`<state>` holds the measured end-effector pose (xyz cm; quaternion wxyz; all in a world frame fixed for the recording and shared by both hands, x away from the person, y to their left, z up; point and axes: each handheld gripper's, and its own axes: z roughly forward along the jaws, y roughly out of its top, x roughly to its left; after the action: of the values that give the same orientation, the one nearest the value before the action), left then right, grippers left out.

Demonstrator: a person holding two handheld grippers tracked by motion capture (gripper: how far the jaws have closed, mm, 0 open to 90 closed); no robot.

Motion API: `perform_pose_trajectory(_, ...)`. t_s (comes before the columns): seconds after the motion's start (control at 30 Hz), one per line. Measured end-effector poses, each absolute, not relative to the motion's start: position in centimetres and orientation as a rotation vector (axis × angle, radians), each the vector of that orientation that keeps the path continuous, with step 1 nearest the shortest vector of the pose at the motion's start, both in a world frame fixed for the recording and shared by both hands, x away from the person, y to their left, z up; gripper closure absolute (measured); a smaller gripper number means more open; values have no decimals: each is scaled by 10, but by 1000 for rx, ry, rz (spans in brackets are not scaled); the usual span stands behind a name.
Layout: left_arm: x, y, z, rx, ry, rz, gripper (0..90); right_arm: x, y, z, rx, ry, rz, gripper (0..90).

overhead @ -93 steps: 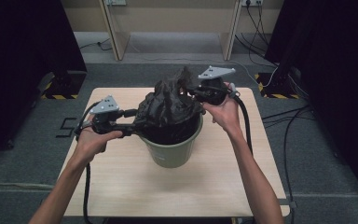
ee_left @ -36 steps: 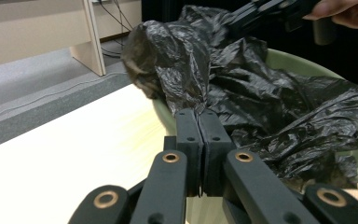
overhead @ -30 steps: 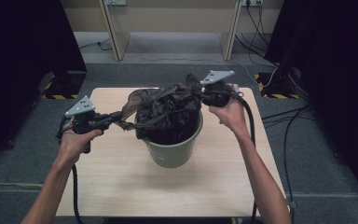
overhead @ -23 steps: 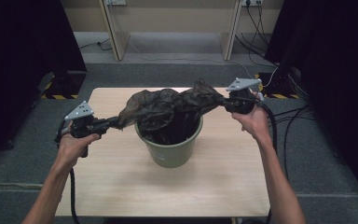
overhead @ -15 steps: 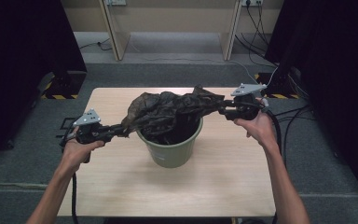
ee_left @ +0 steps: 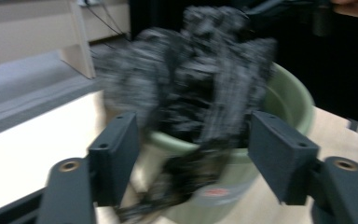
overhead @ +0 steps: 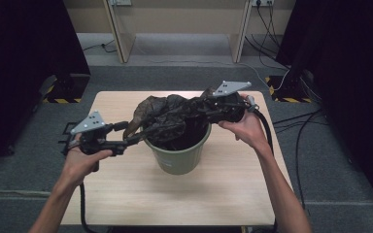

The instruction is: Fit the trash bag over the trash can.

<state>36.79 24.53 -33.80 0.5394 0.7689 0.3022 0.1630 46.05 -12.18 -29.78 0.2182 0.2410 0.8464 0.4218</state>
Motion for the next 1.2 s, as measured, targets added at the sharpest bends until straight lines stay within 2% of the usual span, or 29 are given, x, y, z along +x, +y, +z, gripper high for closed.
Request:
perform_pose_trajectory(0.03, 369, 242, -341, 1836, 711, 381, 302, 462, -123, -301, 661, 2358, 1159, 632)
perform_pose_trajectory(0.07, 369, 239, -345, 1843, 697, 390, 358, 462, -125, -303, 654, 2370, 1152, 703)
perform_pose_trajectory(0.17, 369, 237, -353, 1853, 651, 415, 628, 459, -133, -306, 635, 2383, 1145, 851)
perform_pose_trajectory(0.23, 368, 240, -356, 1857, 632, 426, 769, 453, -141, -306, 625, 2378, 1181, 891)
perform_pose_trajectory(0.33, 364, 246, -362, 1874, 605, 425, 878, 441, -153, -310, 607, 2381, 1212, 900)
perform_pose_trajectory(0.73, 330, 259, -398, 1903, 543, 366, 896, 379, -163, -354, 524, 2465, 1256, 900)
perform_pose_trajectory(1.1, 339, 267, -421, 1937, 611, 362, 897, 382, -161, -386, 557, 2546, 1168, 900)
perform_pose_trajectory(1.2, 347, 266, -424, 1943, 651, 376, 895, 385, -160, -389, 586, 2546, 1151, 843)
